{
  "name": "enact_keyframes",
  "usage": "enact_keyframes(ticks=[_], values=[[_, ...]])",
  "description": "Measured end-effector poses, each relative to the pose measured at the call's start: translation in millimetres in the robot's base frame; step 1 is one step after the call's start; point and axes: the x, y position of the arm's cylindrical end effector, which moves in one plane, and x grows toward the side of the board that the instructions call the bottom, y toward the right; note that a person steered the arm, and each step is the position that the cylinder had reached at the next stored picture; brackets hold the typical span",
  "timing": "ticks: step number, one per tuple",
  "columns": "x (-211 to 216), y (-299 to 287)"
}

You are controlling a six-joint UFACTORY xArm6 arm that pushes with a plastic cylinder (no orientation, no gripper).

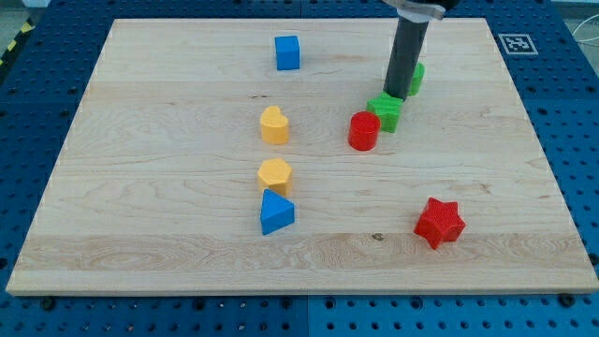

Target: Slide the green circle towards the center

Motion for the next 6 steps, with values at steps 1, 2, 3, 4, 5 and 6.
enact_keyframes(ticks=[1, 2, 3, 4, 5, 6], values=[[-2.0, 48.3], [-12.7, 89.2], [-35.9, 87.9], [-44.2, 53.1], [-37.5, 15.2], [-28.3, -23.4]])
